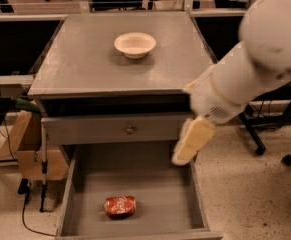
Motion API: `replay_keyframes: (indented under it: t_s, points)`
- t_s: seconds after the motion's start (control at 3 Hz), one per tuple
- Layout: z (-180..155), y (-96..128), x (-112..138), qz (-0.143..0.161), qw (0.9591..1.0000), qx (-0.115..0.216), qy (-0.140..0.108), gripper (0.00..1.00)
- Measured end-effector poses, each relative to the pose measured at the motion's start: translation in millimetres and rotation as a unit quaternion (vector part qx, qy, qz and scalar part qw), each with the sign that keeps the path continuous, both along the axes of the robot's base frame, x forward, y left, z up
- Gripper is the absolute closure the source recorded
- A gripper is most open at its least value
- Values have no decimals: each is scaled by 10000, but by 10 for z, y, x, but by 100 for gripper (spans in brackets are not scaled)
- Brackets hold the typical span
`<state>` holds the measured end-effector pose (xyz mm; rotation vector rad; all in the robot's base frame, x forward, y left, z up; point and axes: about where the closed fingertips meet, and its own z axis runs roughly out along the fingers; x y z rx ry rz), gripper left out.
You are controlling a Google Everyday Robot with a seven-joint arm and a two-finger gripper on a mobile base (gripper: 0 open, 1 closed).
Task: Pick coke can from middle drawer and place on counter
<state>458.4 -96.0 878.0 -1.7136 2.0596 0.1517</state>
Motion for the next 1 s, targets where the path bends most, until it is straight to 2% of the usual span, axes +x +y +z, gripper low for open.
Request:
replay_keyframes:
  t_s: [0.33, 0.67, 1.0]
  points:
    - [-854, 834, -73, 378, 9953, 683, 572, 0]
    - [-921, 969, 68, 311, 9951, 872, 352, 0]
    - [-922, 969, 68, 311, 9951, 872, 352, 0]
